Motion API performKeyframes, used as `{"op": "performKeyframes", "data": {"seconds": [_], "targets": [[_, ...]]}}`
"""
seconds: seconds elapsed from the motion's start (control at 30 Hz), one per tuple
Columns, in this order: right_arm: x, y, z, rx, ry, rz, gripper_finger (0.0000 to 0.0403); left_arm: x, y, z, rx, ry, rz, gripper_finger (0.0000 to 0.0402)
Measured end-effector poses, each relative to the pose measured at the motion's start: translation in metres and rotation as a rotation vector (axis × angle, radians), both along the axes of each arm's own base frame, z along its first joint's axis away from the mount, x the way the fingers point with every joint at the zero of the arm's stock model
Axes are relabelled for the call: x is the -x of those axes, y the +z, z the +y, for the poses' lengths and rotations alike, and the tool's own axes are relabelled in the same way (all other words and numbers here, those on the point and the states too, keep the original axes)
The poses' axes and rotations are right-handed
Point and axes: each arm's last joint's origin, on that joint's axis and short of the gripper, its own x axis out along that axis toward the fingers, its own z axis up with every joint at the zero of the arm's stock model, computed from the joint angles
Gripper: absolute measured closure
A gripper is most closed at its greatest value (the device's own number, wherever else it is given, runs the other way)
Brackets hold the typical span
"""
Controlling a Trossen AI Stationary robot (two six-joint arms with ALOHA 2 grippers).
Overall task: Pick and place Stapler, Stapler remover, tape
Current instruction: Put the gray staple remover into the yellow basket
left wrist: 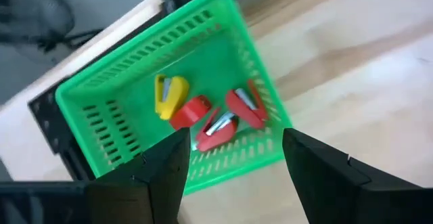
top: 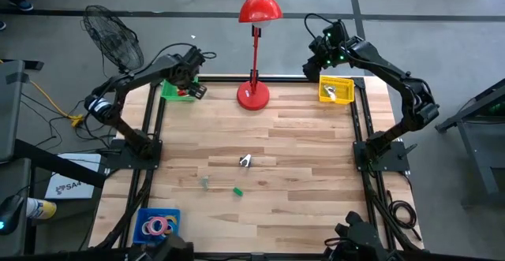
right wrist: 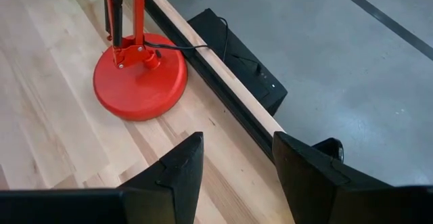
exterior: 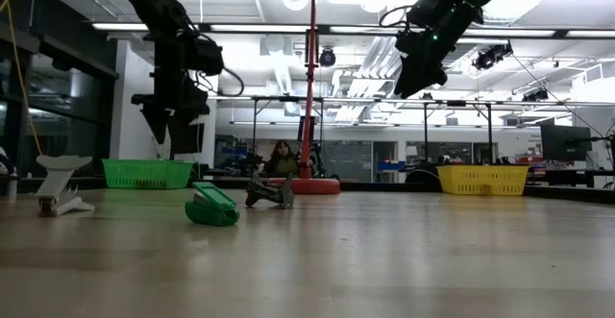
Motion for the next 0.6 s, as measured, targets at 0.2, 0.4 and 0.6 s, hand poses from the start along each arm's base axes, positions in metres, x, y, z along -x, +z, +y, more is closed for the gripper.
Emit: {"op": "performKeyframes", "data": {"seconds": [0.2, 0.4, 0.6], "targets": [[0.000, 0.000, 0.000, -0.007, 0.000, 0.004, 0.0233, -0.008, 0.015, -0.017, -0.010, -0.216, -0.023, 0.0169], [0.002, -0.003, 0.003, -0.040, -0.002, 0.022, 0.0233, -0.022, 0.025, -0.036, -0.035, -0.393, -0.019, 0.0169], [-0.002, -0.006, 0.011, -0.136, 0.019, 0.006, 0.0233, -0.036, 0.024, -0.052, -0.022, -0.585, 0.006, 0.0169]]}}
